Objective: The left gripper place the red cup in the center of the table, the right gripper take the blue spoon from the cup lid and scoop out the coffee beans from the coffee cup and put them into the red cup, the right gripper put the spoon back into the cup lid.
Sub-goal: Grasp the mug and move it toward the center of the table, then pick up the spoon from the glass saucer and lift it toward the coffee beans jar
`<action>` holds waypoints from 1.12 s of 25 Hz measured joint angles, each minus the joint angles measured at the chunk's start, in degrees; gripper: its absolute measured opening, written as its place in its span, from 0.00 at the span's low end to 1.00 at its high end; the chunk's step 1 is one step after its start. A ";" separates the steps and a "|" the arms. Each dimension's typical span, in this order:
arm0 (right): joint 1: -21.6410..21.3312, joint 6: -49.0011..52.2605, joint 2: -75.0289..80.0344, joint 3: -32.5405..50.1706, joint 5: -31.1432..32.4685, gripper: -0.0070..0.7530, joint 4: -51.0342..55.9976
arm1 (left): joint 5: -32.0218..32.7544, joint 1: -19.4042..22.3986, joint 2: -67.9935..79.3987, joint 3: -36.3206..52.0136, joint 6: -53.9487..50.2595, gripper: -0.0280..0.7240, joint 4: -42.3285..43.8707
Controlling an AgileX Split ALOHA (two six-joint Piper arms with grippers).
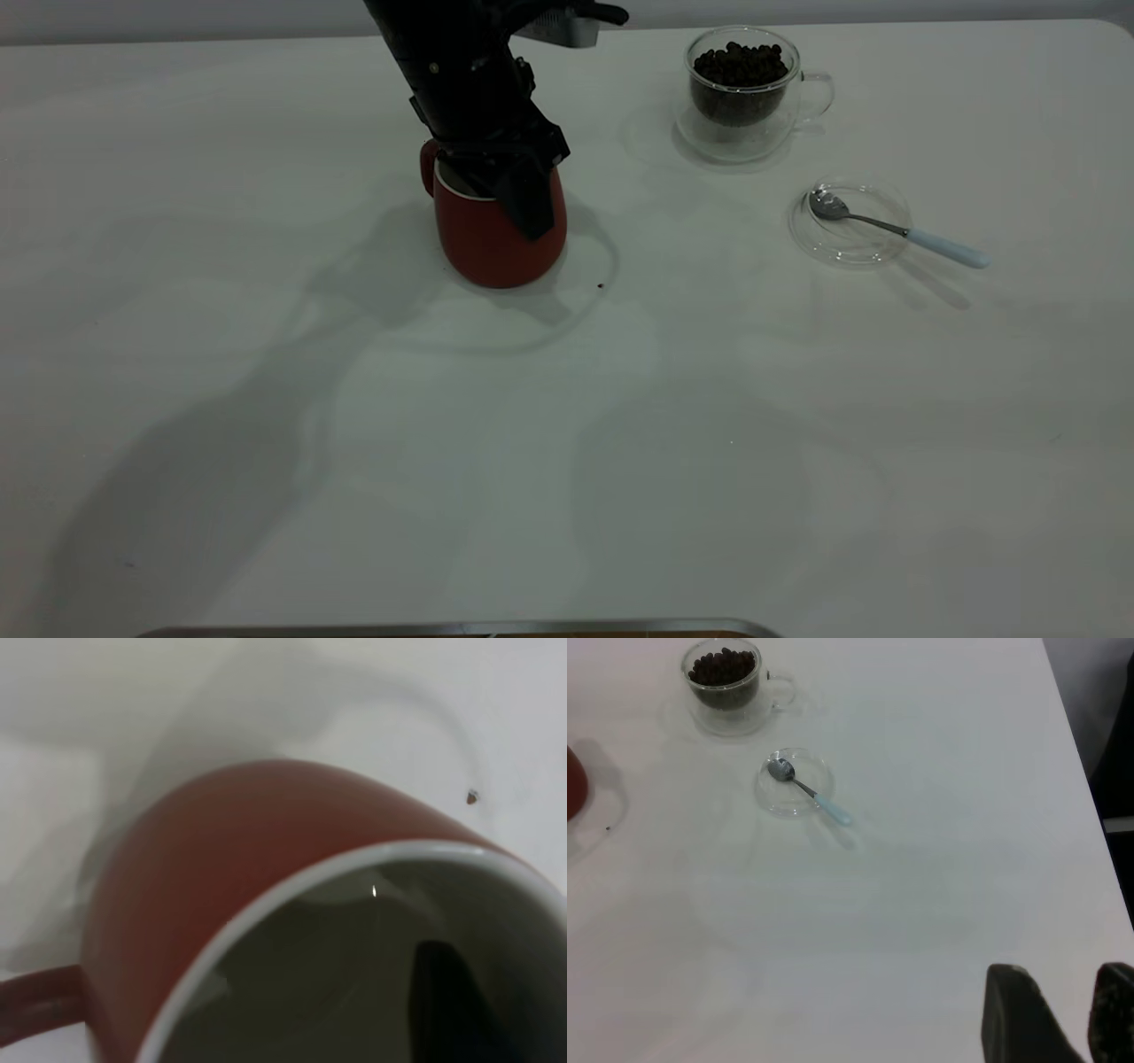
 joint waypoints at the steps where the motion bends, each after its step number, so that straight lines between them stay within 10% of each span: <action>1: 0.00 0.00 0.00 0.00 0.00 0.32 0.00 | 0.26 0.00 -0.02 -0.39 0.00 0.51 0.00; 8: 0.00 0.00 0.00 0.00 0.00 0.32 0.00 | 3.48 0.00 -2.48 -3.14 -0.21 0.67 0.43; 28: 0.00 0.00 0.00 0.00 0.00 0.32 0.00 | 20.58 -0.13 -40.88 -3.13 -18.85 0.68 8.51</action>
